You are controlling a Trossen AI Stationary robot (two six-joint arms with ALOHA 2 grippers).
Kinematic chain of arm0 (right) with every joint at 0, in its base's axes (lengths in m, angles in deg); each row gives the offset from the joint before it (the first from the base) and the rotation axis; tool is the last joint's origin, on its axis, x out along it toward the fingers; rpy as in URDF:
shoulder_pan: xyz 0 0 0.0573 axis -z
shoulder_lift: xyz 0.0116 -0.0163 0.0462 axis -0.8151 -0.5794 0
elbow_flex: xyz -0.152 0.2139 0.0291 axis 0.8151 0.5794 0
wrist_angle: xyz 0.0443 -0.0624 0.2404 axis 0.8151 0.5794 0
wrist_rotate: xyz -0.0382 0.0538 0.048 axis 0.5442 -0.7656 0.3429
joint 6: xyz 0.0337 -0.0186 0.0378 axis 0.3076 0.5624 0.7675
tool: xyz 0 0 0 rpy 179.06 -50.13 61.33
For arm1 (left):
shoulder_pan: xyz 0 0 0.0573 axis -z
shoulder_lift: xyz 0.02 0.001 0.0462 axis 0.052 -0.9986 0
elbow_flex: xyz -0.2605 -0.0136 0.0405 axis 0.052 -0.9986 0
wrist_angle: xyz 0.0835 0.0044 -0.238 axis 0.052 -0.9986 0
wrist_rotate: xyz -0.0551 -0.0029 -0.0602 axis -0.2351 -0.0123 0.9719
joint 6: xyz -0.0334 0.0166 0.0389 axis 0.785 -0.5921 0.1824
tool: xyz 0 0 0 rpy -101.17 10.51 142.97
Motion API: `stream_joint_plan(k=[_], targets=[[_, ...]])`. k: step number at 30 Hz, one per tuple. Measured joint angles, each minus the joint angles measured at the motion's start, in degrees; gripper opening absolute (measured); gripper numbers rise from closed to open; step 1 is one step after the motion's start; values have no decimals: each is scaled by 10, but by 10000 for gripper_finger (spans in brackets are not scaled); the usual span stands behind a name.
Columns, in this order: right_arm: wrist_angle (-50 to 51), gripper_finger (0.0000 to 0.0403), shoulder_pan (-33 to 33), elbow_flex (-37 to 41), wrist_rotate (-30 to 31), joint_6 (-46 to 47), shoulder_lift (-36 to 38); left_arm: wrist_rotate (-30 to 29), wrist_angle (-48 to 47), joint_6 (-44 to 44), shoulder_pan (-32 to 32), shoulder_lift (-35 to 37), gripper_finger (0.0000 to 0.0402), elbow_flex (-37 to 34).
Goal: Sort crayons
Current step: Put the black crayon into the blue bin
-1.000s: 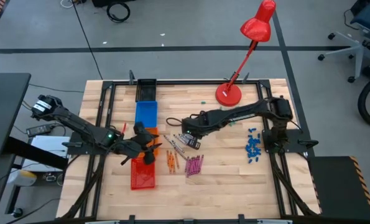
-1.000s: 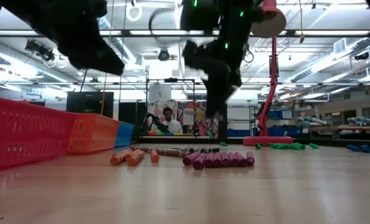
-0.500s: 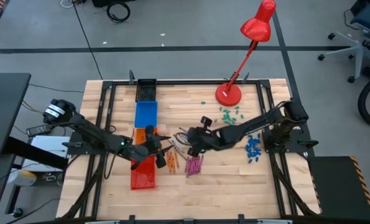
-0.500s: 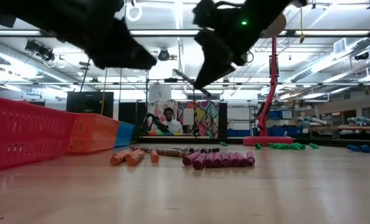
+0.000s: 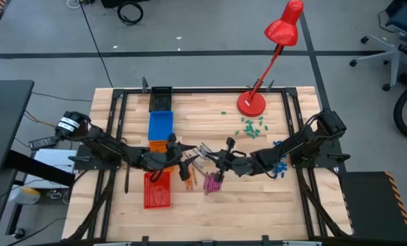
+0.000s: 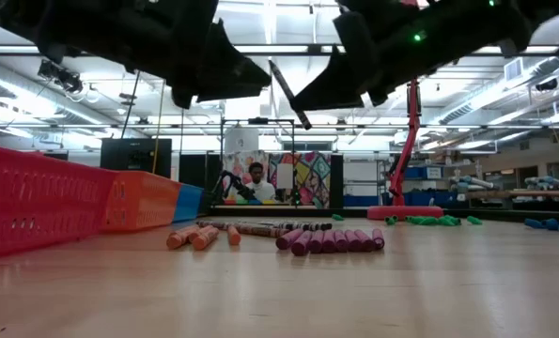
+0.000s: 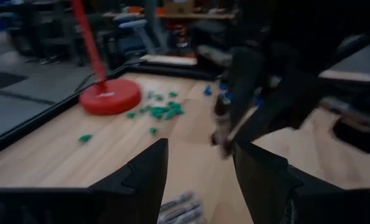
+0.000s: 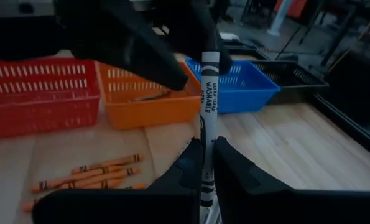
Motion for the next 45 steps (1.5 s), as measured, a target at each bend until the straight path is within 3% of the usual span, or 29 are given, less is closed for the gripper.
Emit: stream_joint_plan(k=[6,23,39,45], targets=[[-66,32,0,29,-8,-13,0,55,66,-12,-10,-27,192,0],[-99,32,0,31,-49,-29,-1,72,173,-40,-28,-66,188,0],[-113,36,1,31,-62,-26,-1,86,189,-51,-31,-66,43,0],[-105,71,6,31,-67,-12,-1,82,178,-49,-31,-66,33,0]])
